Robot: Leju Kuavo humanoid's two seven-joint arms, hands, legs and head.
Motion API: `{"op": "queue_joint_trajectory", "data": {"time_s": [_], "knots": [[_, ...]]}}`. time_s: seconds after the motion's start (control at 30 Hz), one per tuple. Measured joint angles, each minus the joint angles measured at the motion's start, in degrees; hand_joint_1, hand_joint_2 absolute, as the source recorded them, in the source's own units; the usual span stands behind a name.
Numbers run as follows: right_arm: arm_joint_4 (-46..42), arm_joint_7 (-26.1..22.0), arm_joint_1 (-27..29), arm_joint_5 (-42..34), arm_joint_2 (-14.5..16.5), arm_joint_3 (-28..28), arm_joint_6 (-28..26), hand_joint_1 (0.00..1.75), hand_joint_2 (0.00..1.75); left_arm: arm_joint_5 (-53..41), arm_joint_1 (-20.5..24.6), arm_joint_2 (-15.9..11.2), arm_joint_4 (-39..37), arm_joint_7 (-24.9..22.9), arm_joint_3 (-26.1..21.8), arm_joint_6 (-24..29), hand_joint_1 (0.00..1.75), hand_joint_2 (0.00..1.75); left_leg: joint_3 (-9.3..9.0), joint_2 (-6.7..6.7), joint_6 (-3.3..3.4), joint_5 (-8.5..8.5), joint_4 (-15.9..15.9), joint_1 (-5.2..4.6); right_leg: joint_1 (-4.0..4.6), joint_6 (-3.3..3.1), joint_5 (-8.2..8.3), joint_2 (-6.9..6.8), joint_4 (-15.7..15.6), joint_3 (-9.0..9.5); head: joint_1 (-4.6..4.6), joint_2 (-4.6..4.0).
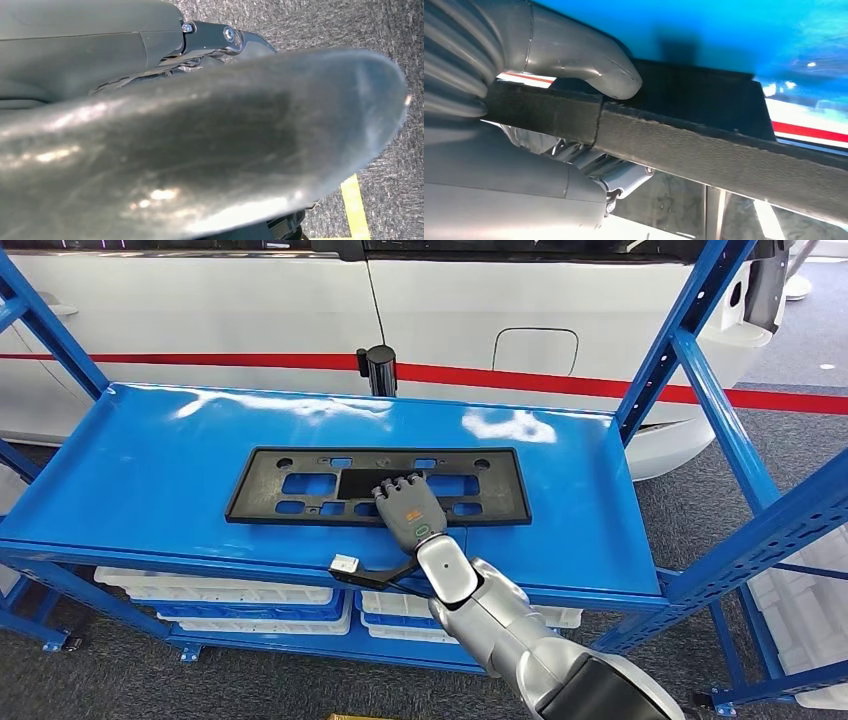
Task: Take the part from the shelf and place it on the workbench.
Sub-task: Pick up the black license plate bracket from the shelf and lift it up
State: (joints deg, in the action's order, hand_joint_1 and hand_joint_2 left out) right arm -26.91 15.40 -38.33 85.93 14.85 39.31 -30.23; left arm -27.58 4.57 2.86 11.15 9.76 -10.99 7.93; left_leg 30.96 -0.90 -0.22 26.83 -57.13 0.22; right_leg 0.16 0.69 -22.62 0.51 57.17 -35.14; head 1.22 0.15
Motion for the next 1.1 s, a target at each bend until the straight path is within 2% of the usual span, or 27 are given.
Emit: {"op": "queue_joint_trajectory", "data": {"time_s": [0.27, 0.37, 0.43, 0.57, 0.67, 0.87, 1.1], "knots": [[0.0, -0.7, 0.2, -0.6, 0.0, 0.2, -2.7, 1.75, 1.75, -0.1, 0.0, 0.0, 0.0, 0.3, -0.1, 0.2, 0.00, 0.00, -0.01, 0.00, 0.00, 0.00, 0.0, -0.01, 0.00, 0.00, 0.00, 0.00, 0.0, 0.00, 0.00, 0.00], [-1.3, -4.4, 1.5, -4.5, -0.3, -0.3, -6.8, 1.75, 1.75, -0.2, -0.1, 0.0, 0.0, 1.3, -0.3, 1.2, 0.00, 0.00, 0.00, 0.01, 0.00, 0.00, 0.0, 0.00, 0.00, 0.00, 0.00, 0.01, 0.0, 0.00, 0.00, 0.00], [-5.2, -9.3, 3.5, -8.6, -0.6, -1.7, -8.4, 1.75, 1.75, -0.1, -0.3, 0.0, 0.0, 2.0, -0.7, 1.9, 0.00, 0.00, 0.01, 0.02, -0.01, 0.01, 0.0, 0.01, 0.00, 0.00, 0.00, 0.03, 0.0, 0.00, -0.01, 0.00], [-18.7, -20.7, 8.3, -18.1, -0.9, -6.8, -9.5, 1.75, 1.75, 0.2, -1.0, 0.0, 0.0, 3.5, -2.0, 2.9, 0.00, 1.75, 0.02, 0.02, -0.06, 0.07, 0.0, 0.01, 0.00, 0.00, -0.01, 0.08, 0.0, -0.02, -0.01, 0.00], [-29.7, -24.5, 11.3, -23.8, -1.3, -9.8, -9.6, 1.75, 1.75, 0.5, -1.7, 0.0, 0.0, 4.3, -3.0, 3.4, 0.00, 1.75, 0.08, 0.01, -0.07, 0.07, 0.0, 0.00, -0.01, 0.00, -0.02, 0.08, 0.0, -0.08, -0.01, 0.00], [-48.9, -23.3, 11.9, -34.5, -6.2, -10.4, -7.0, 1.75, 1.75, 0.8, -2.7, 0.0, 0.0, 5.2, -4.8, 3.8, 0.00, 1.75, 0.17, 0.01, -0.06, 0.07, 0.0, -0.05, -0.10, 0.01, -0.02, 0.08, 0.0, -0.15, -0.01, 0.00], [-62.1, -24.6, 12.2, -38.3, -11.0, -10.2, -6.6, 1.75, 1.75, 1.2, -2.8, 0.2, -0.1, 6.8, -6.4, 5.8, 0.00, 1.75, 0.18, 0.02, 0.00, 0.13, 0.0, -0.08, -0.10, 0.02, -0.03, 0.08, 0.0, -0.18, 0.00, 0.00]]}}
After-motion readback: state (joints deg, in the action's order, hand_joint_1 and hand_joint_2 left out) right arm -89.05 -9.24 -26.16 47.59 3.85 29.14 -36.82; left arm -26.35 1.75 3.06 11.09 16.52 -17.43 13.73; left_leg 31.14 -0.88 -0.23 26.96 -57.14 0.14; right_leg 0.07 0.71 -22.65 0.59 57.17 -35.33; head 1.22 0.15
